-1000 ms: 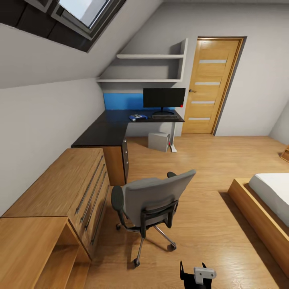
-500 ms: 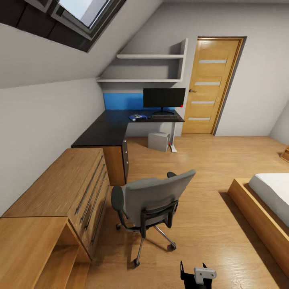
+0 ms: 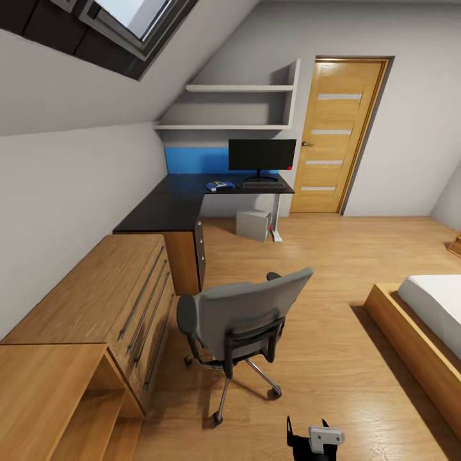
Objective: In the bedroom, organize the workspace by keeping the computer under the desk, ensuring the monitor is on the desk, placing the keyboard on the desk next to the monitor, placing the mouse on the desk next to the keyboard, moving the folder from the swivel chair onto the desk next to the mouse, stacking the notebook on top of the folder with the pen on top of the notebook, and positioning the swivel chair next to the desk.
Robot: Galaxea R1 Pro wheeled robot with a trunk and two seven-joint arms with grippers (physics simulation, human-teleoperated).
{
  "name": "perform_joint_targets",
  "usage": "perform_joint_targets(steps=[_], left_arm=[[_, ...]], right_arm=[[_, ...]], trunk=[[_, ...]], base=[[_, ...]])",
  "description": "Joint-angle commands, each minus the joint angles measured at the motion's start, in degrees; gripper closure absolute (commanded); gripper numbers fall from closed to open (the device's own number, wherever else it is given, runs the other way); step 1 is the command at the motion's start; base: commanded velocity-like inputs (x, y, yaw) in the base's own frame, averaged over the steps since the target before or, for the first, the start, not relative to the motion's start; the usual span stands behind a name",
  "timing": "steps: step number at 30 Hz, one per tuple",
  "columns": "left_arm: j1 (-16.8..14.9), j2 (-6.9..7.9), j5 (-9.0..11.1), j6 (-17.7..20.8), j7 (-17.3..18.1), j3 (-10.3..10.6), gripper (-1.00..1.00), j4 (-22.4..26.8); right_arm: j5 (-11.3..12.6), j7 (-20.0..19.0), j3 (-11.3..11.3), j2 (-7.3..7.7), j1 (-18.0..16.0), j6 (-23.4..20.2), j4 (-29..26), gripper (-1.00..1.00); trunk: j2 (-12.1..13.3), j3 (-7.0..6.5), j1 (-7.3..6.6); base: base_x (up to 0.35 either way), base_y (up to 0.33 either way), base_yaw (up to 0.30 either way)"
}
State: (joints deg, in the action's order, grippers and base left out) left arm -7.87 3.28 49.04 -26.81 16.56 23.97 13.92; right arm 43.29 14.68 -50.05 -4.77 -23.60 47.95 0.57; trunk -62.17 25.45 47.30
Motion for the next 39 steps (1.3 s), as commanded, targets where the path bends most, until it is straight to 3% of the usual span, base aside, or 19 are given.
perform_joint_targets(steps=[1,2,8,9,11,15,21,26,32,33,39], left_arm=[[0.0,-0.02,-0.1,1.0,-0.4,0.4,-1.0,0.0],[0.0,-0.14,-1.0,3.1,-3.5,0.4,-1.0,0.0],[0.0,-0.99,-1.5,4.5,-11.3,0.5,-1.0,0.2],[0.0,-1.44,-1.7,4.7,-16.0,0.5,-1.0,0.4],[0.0,-1.45,-1.8,4.8,-16.1,0.5,-1.0,0.4],[0.0,-1.41,-5.1,4.8,-16.7,0.5,-1.0,0.4],[0.0,-1.46,-7.7,3.6,-17.7,0.4,-1.0,0.9],[0.0,-1.51,-8.1,2.5,-19.2,0.3,-1.0,2.9],[0.0,-1.78,-8.2,2.4,-25.8,0.3,-1.0,3.9],[0.0,-2.41,-8.2,2.8,-27.9,0.4,-1.0,4.0],[0.0,-2.89,-8.2,3.1,-28.9,0.5,-1.0,4.1]], right_arm=[[0.0,0.5,-0.5,-0.04,0.0,0.0,0.0,-1.0],[0.1,0.5,-0.4,-0.05,0.0,0.0,0.0,-1.0],[0.0,0.5,-0.5,-0.13,0.0,0.0,0.0,-1.0],[0.0,0.5,-0.5,-0.01,0.0,0.0,0.0,-1.0],[0.0,0.5,-0.5,0.03,0.0,0.0,0.0,-1.0],[0.0,0.5,-0.5,0.09,0.0,0.0,0.0,-1.0],[0.0,0.5,-0.5,0.04,0.0,0.0,0.0,-1.0],[0.0,0.5,-0.5,0.09,0.0,0.0,0.0,-1.0],[0.0,0.5,-0.5,0.11,0.0,0.0,0.0,-1.0],[0.0,0.5,-0.4,0.16,0.0,0.0,0.0,-1.0],[0.0,0.5,-0.5,0.19,0.0,0.0,0.0,-1.0]], trunk=[[-0.5,0.24,0.23],[-0.9,0.42,0.45],[-3.3,1.5,1.77],[-3.7,1.68,1.98],[-4.5,2.04,2.42],[-6.1,2.76,3.3],[-8.5,3.83,4.62],[-10.5,4.73,5.72],[-12.9,5.81,7.04],[-13.3,5.99,7.26],[-15.7,7.07,8.57]], base=[[0.0,0.0,0.0],[0.0,0.0,-0.013],[0.0,0.0,-0.039],[0.0,0.0,-0.004],[0.0,0.0,-0.003],[0.0,0.0,-0.001],[0.0,0.0,0.0],[0.0,0.0,0.0],[0.0,0.0,0.0],[0.0,0.0,0.0],[0.0,0.0,0.0]])
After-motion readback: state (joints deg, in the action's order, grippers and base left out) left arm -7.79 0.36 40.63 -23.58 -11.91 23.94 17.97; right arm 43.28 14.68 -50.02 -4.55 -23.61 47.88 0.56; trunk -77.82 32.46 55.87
